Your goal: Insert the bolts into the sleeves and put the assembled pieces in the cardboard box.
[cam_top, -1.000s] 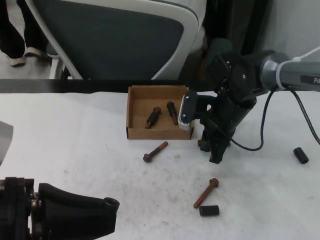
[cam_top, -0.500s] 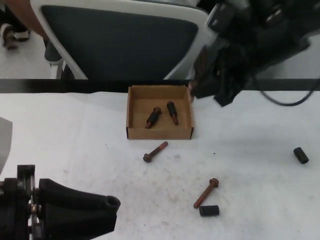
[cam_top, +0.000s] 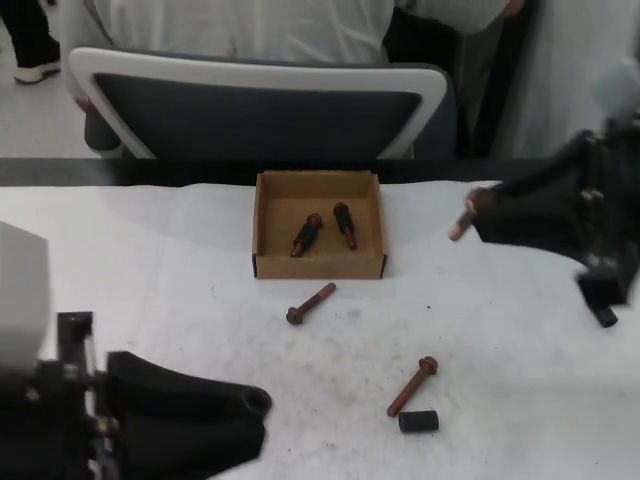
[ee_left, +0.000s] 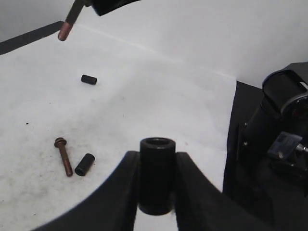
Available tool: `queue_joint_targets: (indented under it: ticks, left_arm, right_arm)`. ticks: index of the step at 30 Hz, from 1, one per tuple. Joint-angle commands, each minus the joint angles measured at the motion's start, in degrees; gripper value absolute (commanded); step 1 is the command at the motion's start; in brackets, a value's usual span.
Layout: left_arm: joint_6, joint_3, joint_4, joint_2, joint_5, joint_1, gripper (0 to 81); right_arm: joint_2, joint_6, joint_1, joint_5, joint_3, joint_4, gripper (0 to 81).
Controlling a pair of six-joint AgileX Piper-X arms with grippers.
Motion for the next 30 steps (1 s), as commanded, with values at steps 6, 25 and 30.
queue_joint_targets:
  ticks: [6,25,30]
  left_arm:
    - [9.4,4.0,-13.1,8.5,-15.7,-15.4,0.8]
    - [17.2,4.5,-31.0,24.1,-32.8,-19.2,0.8]
    - [19.1,4.5,-33.2,24.1,-33.4,-19.2,0.8]
  right_arm:
    - [-12.8,10.7,3.9,-1.1,4.5,-1.1,0.2]
    - [-17.8,24.0,16.4,-2.3,5.5,0.7,0.2]
    - [-17.1,26.2,16.6,-2.1,5.5,0.5,0.2]
